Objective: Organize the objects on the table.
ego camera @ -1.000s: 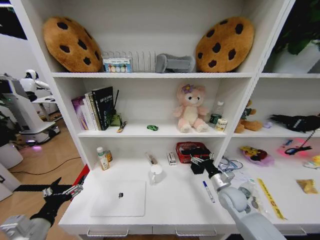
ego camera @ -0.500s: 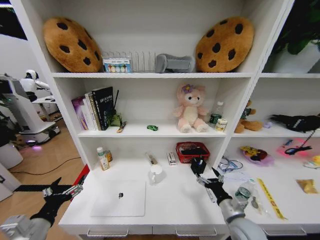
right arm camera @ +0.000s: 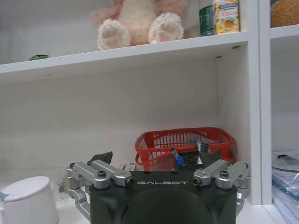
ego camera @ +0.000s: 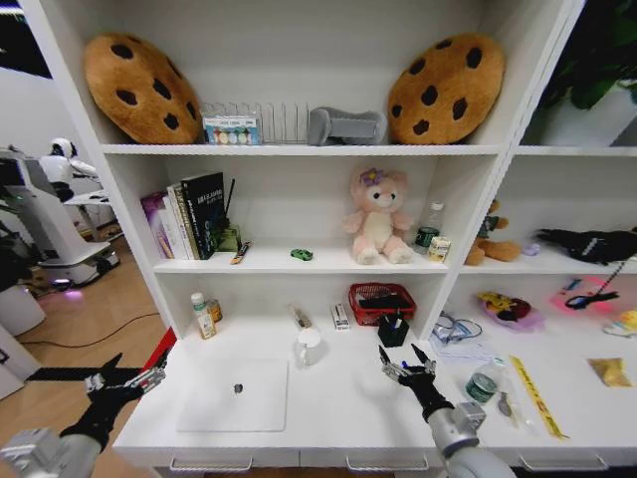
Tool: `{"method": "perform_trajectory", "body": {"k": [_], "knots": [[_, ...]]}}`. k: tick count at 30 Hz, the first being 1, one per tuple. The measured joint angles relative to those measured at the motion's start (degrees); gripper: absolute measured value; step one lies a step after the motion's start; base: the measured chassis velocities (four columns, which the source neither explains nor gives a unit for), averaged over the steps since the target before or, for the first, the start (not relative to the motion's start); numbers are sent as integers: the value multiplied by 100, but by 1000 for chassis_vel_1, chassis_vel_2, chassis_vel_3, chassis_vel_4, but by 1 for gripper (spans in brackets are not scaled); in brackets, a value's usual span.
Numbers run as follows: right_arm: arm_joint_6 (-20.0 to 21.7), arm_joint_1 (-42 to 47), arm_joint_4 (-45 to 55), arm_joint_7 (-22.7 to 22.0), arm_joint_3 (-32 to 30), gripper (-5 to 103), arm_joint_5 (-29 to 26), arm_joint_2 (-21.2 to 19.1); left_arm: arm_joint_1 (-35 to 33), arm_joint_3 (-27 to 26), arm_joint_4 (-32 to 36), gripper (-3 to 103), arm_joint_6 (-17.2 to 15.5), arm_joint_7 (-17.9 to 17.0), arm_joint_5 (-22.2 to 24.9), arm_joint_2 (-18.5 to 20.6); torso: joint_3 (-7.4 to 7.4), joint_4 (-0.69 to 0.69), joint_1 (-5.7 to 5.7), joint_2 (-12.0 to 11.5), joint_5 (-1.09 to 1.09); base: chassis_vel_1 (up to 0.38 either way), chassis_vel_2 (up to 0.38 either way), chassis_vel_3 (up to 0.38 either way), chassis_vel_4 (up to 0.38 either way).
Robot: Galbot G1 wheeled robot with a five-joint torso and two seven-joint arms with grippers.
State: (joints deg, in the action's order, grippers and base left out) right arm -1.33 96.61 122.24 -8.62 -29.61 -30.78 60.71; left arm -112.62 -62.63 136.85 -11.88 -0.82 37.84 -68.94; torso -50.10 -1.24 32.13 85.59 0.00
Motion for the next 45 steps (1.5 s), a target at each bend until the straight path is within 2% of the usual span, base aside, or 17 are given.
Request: {"method": "perform_trajectory", "body": {"k": [4, 10, 11, 15, 19, 22, 23, 28, 36, 45], "knots": [[0, -6, -39, -6, 52, 100, -4, 10, 0, 0, 0, 100, 0, 0, 0, 0, 0, 2, -1, 0, 1, -209, -207, 224, 194], [-37, -116, -125, 85, 221, 100, 129, 7, 0, 0, 0, 100, 0, 0, 0, 0, 0, -1, -1, 0, 3, -205, -224, 236, 216], [-19, -165, -141, 108, 288, 100, 180, -3, 0, 0, 0, 100, 0, 0, 0, -1, 0, 4, 0, 0, 5, -44, -147, 151, 182], [49, -196, -144, 120, 370, 100, 203, -18, 0, 0, 0, 100, 0, 0, 0, -1, 1, 4, -2, 0, 2, -44, -90, 104, 75], [210, -221, -147, 119, 482, 100, 216, -39, 0, 1, 0, 100, 0, 0, 0, -1, -1, -3, 0, -1, 1, -5, -8, 3, -2], [436, -269, -306, 108, 639, 100, 291, -88, 0, 0, 0, 100, 0, 0, 0, 0, 0, -2, 0, 0, -4, 41, 64, -32, -33], [528, -445, -487, 72, 789, 100, 273, -137, 0, 0, 0, 100, 0, 0, 0, 0, 0, 4, 0, 0, -1, 0, 0, 0, 0], [699, -767, -827, -121, 1118, 100, 175, -168, 0, 0, 0, 100, 0, 0, 0, -1, 0, 0, 0, 0, 1, 0, 0, 0, 0], [658, -900, -1280, -191, 1268, 100, 214, -51, 0, 0, 0, 100, 0, 0, 0, -1, 0, 0, -1, 0, 0, 0, 0, 0, 0], [591, -1189, -1656, -58, 1412, 100, 262, -33, 0, 0, 0, 100, 0, 0, 0, -1, 0, 2, -1, 0, 0, 0, 0, 0, 0]]}}
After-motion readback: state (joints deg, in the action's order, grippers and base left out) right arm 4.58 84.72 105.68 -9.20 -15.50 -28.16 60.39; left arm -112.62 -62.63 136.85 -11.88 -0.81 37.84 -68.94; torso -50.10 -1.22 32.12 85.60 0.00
